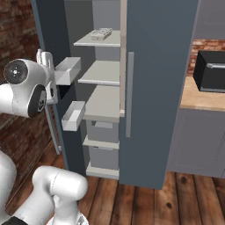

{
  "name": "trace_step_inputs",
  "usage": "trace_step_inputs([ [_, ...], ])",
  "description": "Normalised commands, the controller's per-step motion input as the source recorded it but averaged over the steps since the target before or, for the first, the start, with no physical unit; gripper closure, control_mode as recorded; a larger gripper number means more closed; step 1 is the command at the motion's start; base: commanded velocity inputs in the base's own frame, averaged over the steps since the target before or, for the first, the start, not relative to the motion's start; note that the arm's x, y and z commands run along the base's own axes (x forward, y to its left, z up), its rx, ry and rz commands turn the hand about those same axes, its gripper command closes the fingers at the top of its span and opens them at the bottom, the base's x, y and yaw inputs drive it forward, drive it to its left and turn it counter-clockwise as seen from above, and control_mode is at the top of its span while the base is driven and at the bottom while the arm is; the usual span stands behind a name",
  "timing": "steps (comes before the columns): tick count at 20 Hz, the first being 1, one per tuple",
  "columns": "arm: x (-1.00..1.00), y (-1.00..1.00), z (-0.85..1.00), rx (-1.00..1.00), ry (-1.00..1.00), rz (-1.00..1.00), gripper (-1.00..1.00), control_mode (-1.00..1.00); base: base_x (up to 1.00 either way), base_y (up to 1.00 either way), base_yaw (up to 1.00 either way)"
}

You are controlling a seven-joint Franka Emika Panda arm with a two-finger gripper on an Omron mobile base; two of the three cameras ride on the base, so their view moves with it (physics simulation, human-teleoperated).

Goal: The ice cube tray has been filled with water. Take the tray and place it in the freezer to make ice. Close the freezer door after placing the tray.

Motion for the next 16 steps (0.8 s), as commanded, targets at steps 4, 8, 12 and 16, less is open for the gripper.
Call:
trace_step_inputs([
  [4,-0.12,0.39,0.0,0.0,0.0,-0.11,-1.0,-1.0,0.0,0.0,0.0],
  [8,-0.22,0.37,0.0,0.0,0.0,-0.13,-1.0,-1.0,0.0,0.0,0.0],
  [12,-0.24,0.42,0.0,0.0,-0.01,-0.13,-1.0,-1.0,0.0,0.0,0.0],
  [16,-0.17,0.5,0.0,0.0,0.0,-0.05,-1.0,-1.0,0.0,0.0,0.0],
])
